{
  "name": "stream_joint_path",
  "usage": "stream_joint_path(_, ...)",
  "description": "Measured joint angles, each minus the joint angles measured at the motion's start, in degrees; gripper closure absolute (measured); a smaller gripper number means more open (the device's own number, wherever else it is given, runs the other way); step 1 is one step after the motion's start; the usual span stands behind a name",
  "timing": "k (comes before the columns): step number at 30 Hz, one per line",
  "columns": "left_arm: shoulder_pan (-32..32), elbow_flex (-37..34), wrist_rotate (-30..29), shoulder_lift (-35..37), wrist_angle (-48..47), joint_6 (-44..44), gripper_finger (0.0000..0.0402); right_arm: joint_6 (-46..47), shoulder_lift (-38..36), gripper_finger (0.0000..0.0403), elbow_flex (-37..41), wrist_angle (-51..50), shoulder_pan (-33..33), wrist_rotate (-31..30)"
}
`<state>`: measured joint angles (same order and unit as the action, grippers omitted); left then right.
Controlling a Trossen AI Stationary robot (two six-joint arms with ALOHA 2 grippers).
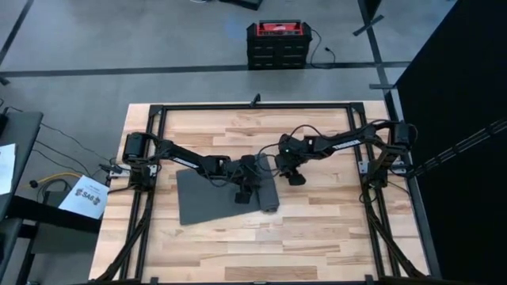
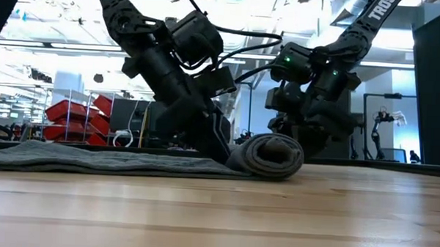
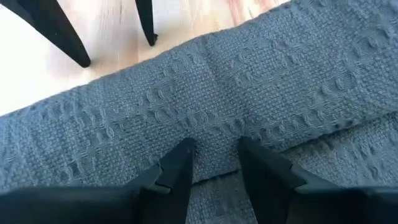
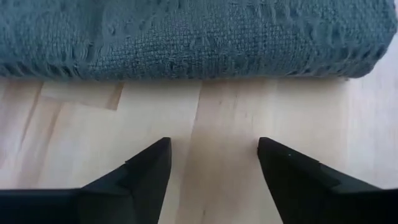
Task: Roll towel
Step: Roll the gray towel
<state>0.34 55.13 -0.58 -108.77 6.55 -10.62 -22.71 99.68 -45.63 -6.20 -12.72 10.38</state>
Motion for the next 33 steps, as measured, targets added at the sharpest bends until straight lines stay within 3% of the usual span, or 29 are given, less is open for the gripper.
stream_joint_path(7, 0.00, 0.04, 0.00, 0.00, -0.83, 0.65, 0.0283, 4.71, 0.33, 0.0173, 0.04, 0.86, 1.48, 3.75)
stream_joint_path(15, 0.00, 0.04, -0.02, 0.00, -1.65, 0.43, 0.0283, 7.07, 4.89, 0.0176, -0.13, 10.15, 2.91, 6.89)
stream_joint_path(33, 0.00, -0.03, -1.54, 1.33, -3.24, -0.08, 0.0283, 7.47, 2.08, 0.0176, -2.18, 9.67, 3.08, 6.31)
